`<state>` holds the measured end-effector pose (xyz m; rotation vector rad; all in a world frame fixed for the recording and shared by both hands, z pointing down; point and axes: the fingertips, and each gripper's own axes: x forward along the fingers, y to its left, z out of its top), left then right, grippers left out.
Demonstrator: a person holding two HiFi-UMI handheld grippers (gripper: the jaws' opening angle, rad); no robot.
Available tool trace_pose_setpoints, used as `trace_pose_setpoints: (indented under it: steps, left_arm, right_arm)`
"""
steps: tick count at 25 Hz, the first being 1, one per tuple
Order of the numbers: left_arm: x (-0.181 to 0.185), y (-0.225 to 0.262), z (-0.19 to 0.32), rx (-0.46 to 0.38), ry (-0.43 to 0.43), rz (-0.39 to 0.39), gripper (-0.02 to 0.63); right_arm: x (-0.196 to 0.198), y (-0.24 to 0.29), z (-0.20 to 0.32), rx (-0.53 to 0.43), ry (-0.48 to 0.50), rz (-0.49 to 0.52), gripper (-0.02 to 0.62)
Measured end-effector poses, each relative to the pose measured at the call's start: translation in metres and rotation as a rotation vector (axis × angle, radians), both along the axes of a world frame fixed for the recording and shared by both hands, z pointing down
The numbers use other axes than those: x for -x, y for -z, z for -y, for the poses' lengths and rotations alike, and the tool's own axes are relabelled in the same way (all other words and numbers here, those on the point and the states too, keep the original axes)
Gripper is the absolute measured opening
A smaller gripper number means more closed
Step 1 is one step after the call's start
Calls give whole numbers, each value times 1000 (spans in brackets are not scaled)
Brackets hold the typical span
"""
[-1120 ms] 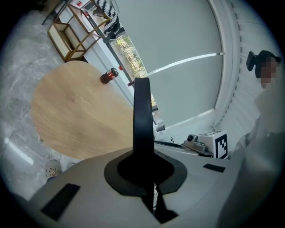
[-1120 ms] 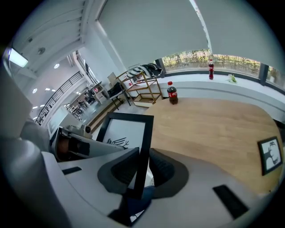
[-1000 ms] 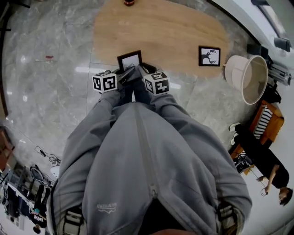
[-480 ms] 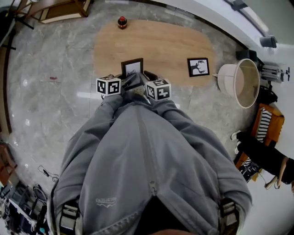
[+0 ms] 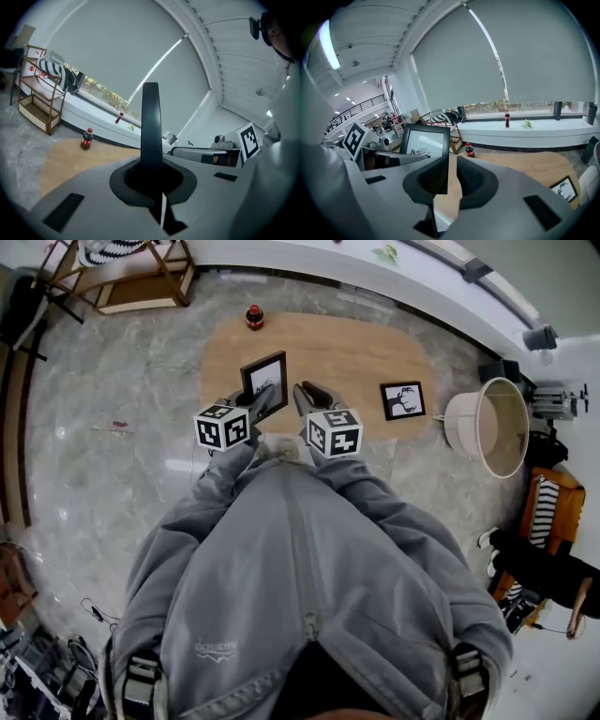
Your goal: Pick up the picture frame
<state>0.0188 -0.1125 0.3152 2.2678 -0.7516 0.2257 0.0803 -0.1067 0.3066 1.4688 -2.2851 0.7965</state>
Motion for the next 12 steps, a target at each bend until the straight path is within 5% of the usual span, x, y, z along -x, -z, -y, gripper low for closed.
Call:
trace_pose_setpoints:
  steps: [12]
  left_arm:
    - [15, 127, 28, -320, 156, 80, 26]
  right_arm:
    - [3, 135, 19, -337, -11, -95, 52]
